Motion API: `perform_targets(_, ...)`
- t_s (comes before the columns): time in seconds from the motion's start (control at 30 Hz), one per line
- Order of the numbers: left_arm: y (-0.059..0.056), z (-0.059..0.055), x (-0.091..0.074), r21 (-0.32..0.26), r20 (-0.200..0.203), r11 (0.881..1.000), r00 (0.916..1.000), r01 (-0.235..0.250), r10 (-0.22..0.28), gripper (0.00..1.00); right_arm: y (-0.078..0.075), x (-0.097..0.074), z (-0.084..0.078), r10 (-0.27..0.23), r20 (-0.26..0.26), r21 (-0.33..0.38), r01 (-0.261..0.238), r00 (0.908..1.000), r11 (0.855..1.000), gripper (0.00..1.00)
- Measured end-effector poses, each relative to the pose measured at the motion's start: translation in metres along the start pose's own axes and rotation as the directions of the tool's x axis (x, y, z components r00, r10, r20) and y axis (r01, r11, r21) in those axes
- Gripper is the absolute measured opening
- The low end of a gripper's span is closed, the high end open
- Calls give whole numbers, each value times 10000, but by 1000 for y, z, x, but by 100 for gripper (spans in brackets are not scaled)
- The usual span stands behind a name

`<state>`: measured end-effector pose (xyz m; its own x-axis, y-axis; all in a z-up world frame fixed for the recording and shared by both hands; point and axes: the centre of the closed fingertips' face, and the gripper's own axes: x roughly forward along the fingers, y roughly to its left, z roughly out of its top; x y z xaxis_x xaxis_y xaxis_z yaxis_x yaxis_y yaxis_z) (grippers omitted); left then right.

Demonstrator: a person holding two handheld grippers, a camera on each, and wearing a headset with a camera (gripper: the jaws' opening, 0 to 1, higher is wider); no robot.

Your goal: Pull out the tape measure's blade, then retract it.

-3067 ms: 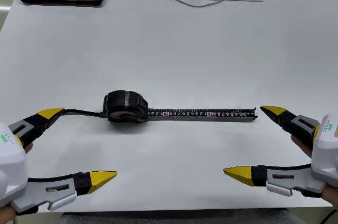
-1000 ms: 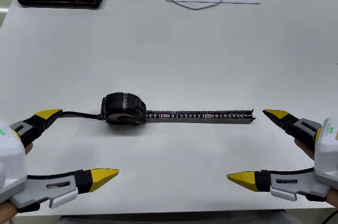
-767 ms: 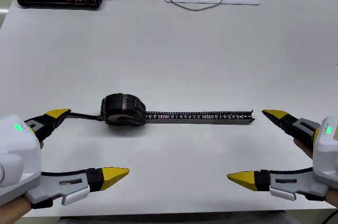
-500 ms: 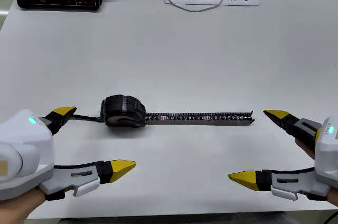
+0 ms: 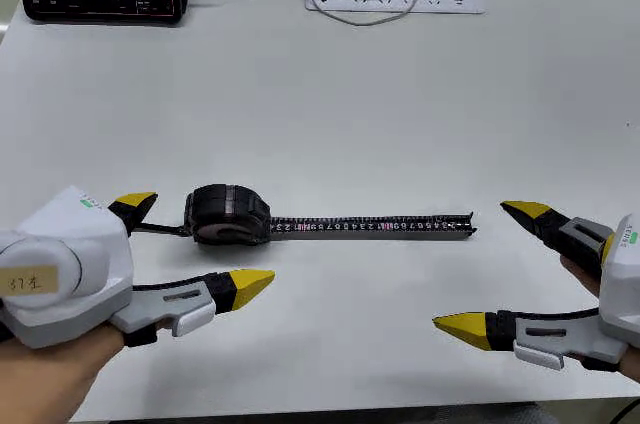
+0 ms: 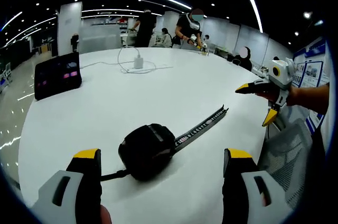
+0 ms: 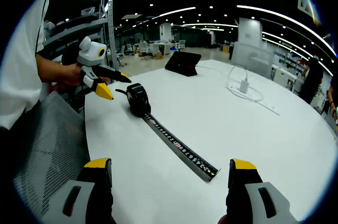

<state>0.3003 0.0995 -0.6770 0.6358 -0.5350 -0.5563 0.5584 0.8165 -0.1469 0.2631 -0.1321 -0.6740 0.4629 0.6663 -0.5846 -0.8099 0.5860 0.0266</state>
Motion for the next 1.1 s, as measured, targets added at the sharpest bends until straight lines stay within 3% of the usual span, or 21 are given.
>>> perform_targets(0.63, -2, -2, 26, -1503, 229, 9886, 9997, -51, 86, 91, -10, -6, -4, -227, 7, 85, 227, 9997, 9997, 89)
perform_targets(1.1, 1, 0, 31, -1957, 397, 9804, 9987, -232, 316, 88, -11, -4, -5, -160, -66, 119, 161, 9999, 9998, 85)
